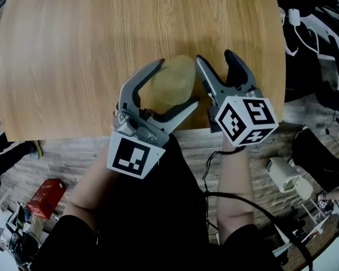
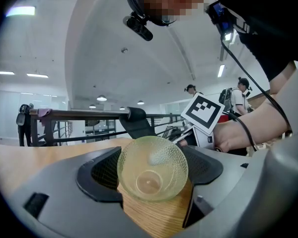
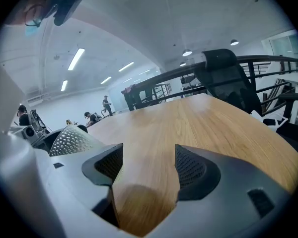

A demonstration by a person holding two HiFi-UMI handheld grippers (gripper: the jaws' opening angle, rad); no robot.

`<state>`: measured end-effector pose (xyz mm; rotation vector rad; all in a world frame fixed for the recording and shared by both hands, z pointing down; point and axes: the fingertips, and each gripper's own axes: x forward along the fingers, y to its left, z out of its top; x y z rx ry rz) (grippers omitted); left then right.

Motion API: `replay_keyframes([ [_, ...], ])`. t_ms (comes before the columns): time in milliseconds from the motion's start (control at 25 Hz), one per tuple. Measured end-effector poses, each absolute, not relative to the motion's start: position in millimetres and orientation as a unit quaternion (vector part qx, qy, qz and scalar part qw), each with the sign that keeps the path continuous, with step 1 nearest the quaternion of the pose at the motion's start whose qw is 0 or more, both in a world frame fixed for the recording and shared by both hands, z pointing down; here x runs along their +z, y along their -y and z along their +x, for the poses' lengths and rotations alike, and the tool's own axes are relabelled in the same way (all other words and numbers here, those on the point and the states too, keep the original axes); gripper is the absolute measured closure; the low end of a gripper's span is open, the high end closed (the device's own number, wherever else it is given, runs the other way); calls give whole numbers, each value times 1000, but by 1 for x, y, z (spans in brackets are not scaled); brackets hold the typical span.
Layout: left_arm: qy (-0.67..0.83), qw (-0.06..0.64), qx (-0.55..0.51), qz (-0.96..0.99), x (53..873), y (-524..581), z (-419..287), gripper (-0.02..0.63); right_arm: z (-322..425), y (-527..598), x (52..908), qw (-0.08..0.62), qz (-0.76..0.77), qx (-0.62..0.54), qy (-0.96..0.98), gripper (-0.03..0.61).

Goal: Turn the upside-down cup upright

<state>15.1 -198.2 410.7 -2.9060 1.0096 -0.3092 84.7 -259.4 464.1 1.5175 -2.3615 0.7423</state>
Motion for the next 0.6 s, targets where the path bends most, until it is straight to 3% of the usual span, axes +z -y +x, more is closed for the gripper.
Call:
replay_keyframes([
  [600,-313,-13,-108,-944,424,216,20,218,79,255,485,172,510,260,802,252],
])
